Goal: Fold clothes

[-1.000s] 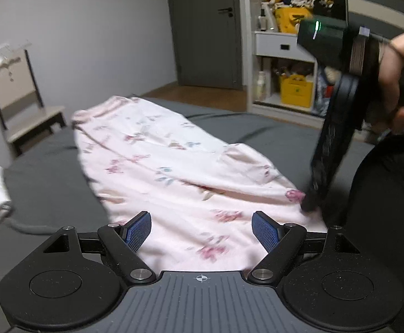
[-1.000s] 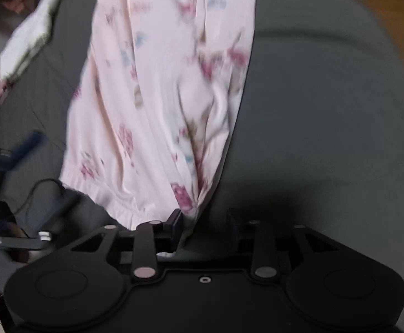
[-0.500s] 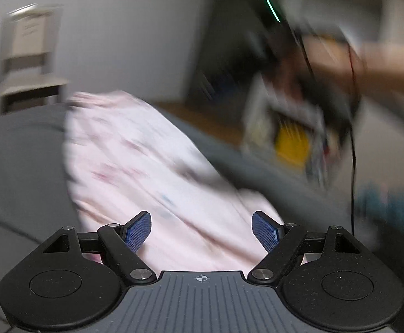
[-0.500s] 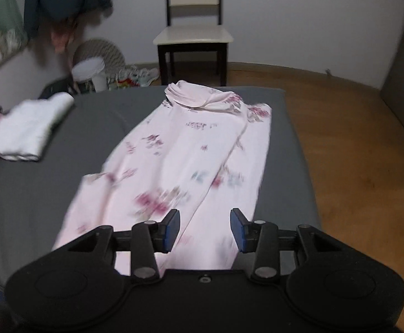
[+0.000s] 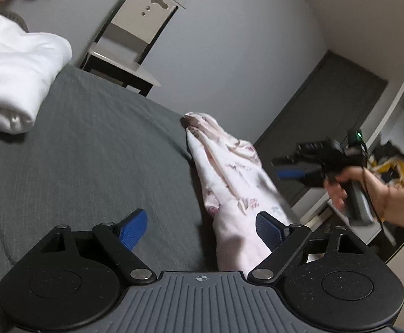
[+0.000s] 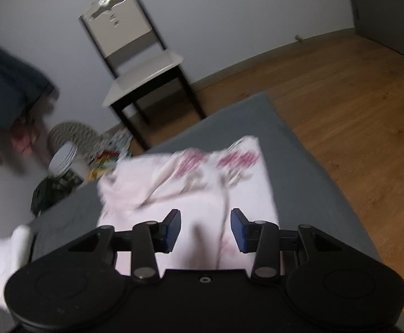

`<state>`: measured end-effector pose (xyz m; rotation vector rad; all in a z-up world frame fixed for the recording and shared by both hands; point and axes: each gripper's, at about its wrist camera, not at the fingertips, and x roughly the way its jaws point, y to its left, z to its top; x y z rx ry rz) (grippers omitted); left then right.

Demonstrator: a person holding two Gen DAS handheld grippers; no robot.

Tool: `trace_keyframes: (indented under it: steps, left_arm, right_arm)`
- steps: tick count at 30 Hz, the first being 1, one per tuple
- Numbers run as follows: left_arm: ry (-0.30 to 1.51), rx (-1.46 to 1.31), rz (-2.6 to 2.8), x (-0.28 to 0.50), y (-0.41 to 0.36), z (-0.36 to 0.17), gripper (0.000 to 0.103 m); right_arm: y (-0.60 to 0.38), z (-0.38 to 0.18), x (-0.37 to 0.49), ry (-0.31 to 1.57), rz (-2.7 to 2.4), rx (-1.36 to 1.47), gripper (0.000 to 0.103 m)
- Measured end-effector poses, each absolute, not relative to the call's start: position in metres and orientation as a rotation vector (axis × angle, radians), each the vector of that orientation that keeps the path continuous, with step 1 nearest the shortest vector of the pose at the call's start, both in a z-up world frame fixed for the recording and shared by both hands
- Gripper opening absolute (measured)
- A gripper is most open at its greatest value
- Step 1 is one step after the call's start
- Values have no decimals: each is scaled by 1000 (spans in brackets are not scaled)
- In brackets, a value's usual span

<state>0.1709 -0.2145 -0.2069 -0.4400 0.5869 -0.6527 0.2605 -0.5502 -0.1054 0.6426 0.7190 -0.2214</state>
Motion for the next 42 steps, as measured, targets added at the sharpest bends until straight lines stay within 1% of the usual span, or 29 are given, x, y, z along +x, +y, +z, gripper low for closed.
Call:
trace_keyframes:
  steps: [1,3,8,9,10,11,13,17,19,21,22,25,28,31,34,36,37,38,39,42]
  left_arm:
    - [586,-420,-655,170,-218,-208,92]
    - [584,-400,-660,170,-221,-209,94]
    - [575,-410,-665,171,-215,-209,94]
    - [574,-410,-665,170,-213,-208,94]
    - [574,-410,-665,169,-211,-208,94]
    - [573,-410,-665,168,-210,-207,94]
    - [572,-411,-665,167,-209,-207,94]
    - [572,-412,-666,164,-206,-206,94]
    - [572,-412,-666,165,-207,-206,94]
    - [572,-413,-667,166,-207,-206,94]
    - [572,-413,-667,167,-207,-206,94]
    - [572,-413,-667,168,-208,-206,94]
    - [571,-415,-668,168,-207,-207,94]
    - [571,-416,-669,169,-207,-206,94]
    - [571,-417,-670,171,-207,-207,94]
    - [571,-417,-671,172,-208,-207,94]
    - [570,-417,-671,172,-208,-207,94]
    - [570,-418,-672,172,-207,-207,94]
    - [569,-418,-672,172,-207,-207,94]
    - [569,-420,-674,173,-207,-207,94]
  right_arm:
    - [-556,-111,265,704,-224,671,40]
    - [-567,-121,274,673,-230,727,40]
    - [-590,-145,295,595,-212,875,40]
    - [-589,-147,298,589,-179,892,38]
    - [-584,-145,302,586,-141,874,22]
    - [-575,-140,305,588,-94,821,9]
    - [-551,-127,310,590,11,673,8]
    - [-483,-107,306,695,296,312,8]
    - [-461,-104,300,755,344,180,11]
    - [-450,-101,293,763,324,83,25]
    - [-448,-98,288,739,287,46,36]
    - [-442,-87,282,644,171,-77,52]
    - [-432,-86,299,670,86,-178,52]
    - [-433,-89,317,709,97,-57,52]
    - [-433,-96,333,741,68,20,49]
    - [-428,-101,340,768,34,-29,38]
    - [-426,-103,341,779,25,-57,24]
    - [-424,-103,345,792,24,-73,8]
    - [-424,-102,344,789,13,-86,5]
    - [-434,-89,336,742,-52,-118,5]
